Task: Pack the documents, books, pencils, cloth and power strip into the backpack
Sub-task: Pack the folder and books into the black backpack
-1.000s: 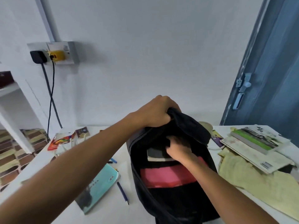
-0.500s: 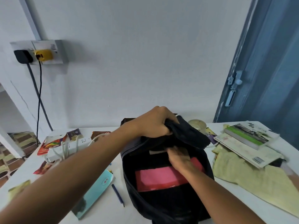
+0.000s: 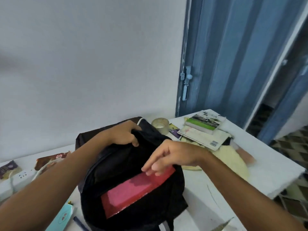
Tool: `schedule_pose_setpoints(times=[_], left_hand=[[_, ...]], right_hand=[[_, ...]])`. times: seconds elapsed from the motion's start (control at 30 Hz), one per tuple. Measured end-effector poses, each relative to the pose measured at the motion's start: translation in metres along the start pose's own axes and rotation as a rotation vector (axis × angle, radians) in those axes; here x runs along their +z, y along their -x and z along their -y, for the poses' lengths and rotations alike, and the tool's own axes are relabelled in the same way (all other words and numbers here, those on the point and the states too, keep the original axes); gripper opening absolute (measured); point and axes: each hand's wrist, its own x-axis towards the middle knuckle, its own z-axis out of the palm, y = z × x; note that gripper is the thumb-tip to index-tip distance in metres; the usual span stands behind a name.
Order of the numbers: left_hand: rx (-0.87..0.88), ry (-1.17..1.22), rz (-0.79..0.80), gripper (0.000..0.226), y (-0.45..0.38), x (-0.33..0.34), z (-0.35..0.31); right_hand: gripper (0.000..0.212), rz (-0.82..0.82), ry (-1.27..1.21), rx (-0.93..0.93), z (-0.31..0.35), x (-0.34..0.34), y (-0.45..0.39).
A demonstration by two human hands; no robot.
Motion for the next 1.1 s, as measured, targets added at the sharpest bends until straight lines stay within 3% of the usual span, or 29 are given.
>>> schedule_pose_setpoints(times=[0.07,0.23,0.4,0.47,0.57,0.67,0.87,1.0,1.1], left_hand=[[-0.011,-0.044,0.096,0.026,-0.019,0.015,0.001],[-0.093,-0.044,0.319,0.023,-0.05,0.061,0.014],[-0.236,0.116,0.322,0.024,-0.057,0.083,0.027],[-0.286,0.174,0.305,0.026,-0.059,0.086,0.032],[-0.342,0.173,0.33,0.034,-0.068,0.09,0.036],[-0.411,0.134,0.378,0.035,-0.08,0.091,0.034],[-0.53,0.087,0.436,0.05,-0.091,0.094,0.034],[-0.577,0.022,0.43,0.034,-0.094,0.096,0.026],[-0.609,0.0,0.423,0.016,-0.096,0.097,0.016]], right_hand=[[0.025,-0.169,-0.212,-0.045,-0.003,-0.025,0.027],[0.01,-0.979,-0.52,0.126,-0.057,-0.073,0.065],[0.006,-1.277,-0.773,0.286,-0.13,-0.115,0.077],[0.017,-1.373,-0.784,0.289,-0.151,-0.137,0.076],[0.024,-1.459,-0.667,0.36,-0.171,-0.171,0.064],[0.011,-1.459,-0.572,0.428,-0.186,-0.198,0.044],[0.04,-1.409,-0.465,0.599,-0.209,-0.238,0.025],[0.053,-1.428,-0.465,0.662,-0.221,-0.247,0.024],[0.059,-1.449,-0.24,0.737,-0.226,-0.244,0.023]])
